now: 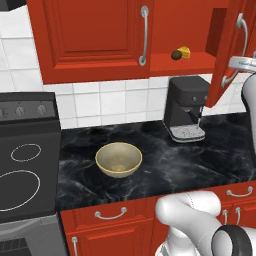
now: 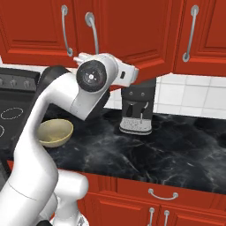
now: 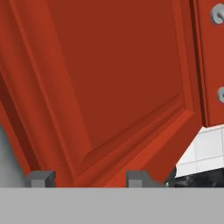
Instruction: Open the cabinet. Pick the apple and kiwi from the cabinet and place them into the bowl. Then close the cabinet.
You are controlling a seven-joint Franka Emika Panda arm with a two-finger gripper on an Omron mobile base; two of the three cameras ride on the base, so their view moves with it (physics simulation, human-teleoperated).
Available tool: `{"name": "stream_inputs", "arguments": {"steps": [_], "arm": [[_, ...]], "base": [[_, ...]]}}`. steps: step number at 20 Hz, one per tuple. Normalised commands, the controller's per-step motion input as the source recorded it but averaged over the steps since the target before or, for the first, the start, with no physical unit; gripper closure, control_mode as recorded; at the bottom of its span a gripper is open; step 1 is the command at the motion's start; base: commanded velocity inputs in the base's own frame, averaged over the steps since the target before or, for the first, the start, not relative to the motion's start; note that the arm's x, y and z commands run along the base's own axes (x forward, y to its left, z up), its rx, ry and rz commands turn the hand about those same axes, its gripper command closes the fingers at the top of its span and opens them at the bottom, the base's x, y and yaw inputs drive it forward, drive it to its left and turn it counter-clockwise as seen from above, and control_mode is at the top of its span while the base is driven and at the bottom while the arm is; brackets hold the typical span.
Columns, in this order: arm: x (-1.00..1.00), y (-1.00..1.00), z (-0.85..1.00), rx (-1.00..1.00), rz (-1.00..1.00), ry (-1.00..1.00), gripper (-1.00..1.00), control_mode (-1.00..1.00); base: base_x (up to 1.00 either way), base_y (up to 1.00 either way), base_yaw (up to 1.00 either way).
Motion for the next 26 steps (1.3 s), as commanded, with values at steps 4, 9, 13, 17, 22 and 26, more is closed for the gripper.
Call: {"name": "stream_inputs", "arguments": {"steps": [4,9,13,17,22,26], "arm": [[-0.29,-0.36,0.39,0.15,0.14,-0.07,-1.0,-1.0],[-0.62,-0.48,0.89,0.17,0.29,-0.13,-1.0,-1.0],[-0.64,-0.28,0.54,0.23,0.41,-0.07,-1.0,-1.0],[-0.65,-0.06,0.41,0.17,0.43,-0.02,-1.0,-1.0],[-0.72,0.17,0.11,0.07,0.43,0.03,-1.0,-1.0],[-1.0,0.45,-0.04,-0.05,0.39,0.0,-1.0,-1.0]], "base": [[0.0,0.0,0.0],[0.0,0.0,0.0],[0.0,0.0,0.0],[0.0,0.0,0.0],[0.0,0.0,0.0],[0.0,0.0,0.0]]}}
